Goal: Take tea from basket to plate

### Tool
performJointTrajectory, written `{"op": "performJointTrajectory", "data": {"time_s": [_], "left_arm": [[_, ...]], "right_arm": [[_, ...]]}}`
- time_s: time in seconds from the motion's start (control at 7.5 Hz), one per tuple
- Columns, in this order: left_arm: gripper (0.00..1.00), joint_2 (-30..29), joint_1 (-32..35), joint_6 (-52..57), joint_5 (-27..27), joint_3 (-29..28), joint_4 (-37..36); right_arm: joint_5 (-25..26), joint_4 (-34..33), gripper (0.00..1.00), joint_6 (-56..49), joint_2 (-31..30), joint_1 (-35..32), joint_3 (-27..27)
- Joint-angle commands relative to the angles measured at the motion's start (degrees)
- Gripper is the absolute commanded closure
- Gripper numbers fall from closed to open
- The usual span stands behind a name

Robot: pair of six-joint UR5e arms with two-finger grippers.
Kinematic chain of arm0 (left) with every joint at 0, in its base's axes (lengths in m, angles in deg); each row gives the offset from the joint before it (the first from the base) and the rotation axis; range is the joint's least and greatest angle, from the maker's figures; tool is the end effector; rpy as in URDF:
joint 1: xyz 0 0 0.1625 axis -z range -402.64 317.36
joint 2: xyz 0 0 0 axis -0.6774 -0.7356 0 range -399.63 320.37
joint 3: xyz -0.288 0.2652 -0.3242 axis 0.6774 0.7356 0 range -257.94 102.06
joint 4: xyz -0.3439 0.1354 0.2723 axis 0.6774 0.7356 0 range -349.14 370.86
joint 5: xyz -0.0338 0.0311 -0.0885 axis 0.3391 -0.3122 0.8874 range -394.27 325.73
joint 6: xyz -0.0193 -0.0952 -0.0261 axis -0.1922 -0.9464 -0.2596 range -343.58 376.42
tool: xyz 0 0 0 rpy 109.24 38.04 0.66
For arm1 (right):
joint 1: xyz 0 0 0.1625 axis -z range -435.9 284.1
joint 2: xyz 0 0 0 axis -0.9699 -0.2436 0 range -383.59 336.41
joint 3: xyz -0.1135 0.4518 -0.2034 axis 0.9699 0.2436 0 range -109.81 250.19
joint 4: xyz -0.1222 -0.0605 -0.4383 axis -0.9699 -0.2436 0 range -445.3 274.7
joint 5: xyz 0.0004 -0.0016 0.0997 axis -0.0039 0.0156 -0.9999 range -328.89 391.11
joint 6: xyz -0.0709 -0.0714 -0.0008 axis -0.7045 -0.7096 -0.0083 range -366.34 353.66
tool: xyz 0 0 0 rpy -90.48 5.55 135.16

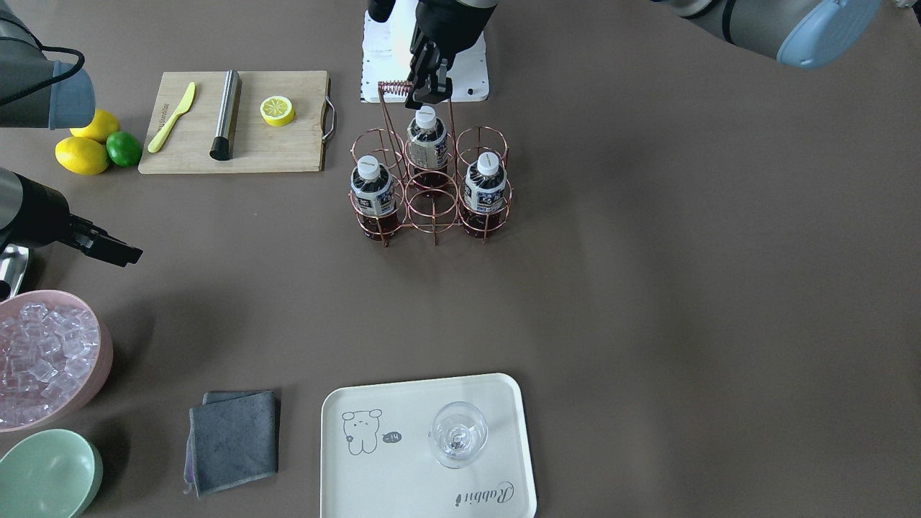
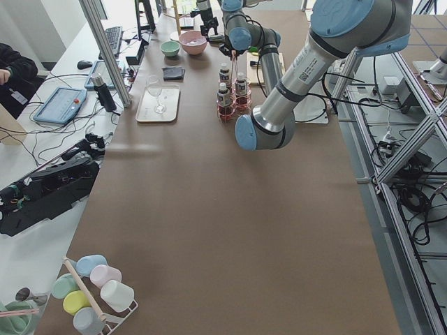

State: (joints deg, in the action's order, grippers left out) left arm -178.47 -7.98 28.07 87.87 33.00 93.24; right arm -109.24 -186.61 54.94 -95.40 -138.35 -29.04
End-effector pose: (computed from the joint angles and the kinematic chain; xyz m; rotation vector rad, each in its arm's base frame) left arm 0.4945 -0.4390 0.0365 0.8603 0.9352 1.3251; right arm -0.2568 -0.6130 0.4772 -0.4264 -0.8135 0.4237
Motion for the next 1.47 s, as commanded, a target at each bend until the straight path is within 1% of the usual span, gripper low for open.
{"op": "performJointTrajectory", "data": {"time_s": [0.0,0.13,0.27,0.4,0.53,0.67,0.8,0.93,1.07,1.2,1.33], "left_arm": [[1.00,0.6,0.5,-0.1,0.2,2.8,-0.3],[1.00,1.8,0.9,-0.1,0.3,4.0,-0.4],[1.00,2.2,0.9,-0.1,0.4,4.2,-0.3],[1.00,2.3,0.9,-0.1,0.3,4.3,-0.3],[1.00,2.3,0.8,-0.1,0.2,4.2,-0.3],[1.00,2.3,0.6,-0.1,0.1,4.1,-0.3],[1.00,2.2,0.6,-0.1,0.1,4.0,-0.3],[1.00,2.2,0.6,-0.1,0.1,4.2,-0.3],[1.00,1.9,0.6,-0.2,0.3,4.2,-0.3],[1.00,1.8,0.6,-0.3,0.2,4.0,-0.3],[1.00,1.8,0.5,-0.8,0.2,3.9,-0.3]], "right_arm": [[-4.5,0.5,0.00,13.3,5.6,1.8,0.3],[-8.8,0.6,0.00,14.9,7.4,3.1,0.0],[-9.8,0.1,0.00,16.1,10.7,5.9,0.6],[-10.1,0.5,0.00,20.7,13.6,8.3,1.3],[-10.7,0.0,0.01,21.6,16.9,9.7,2.0],[-12.1,0.1,0.02,23.0,20.1,10.6,4.3],[-12.1,0.0,0.02,25.3,24.3,12.3,6.3],[-11.6,0.3,0.05,26.4,25.0,14.4,6.4],[-11.6,0.3,0.06,26.4,24.9,15.2,6.4],[-11.4,0.4,0.11,26.4,24.6,15.8,6.4],[-11.0,0.4,0.11,26.4,24.6,16.1,6.4]]}}
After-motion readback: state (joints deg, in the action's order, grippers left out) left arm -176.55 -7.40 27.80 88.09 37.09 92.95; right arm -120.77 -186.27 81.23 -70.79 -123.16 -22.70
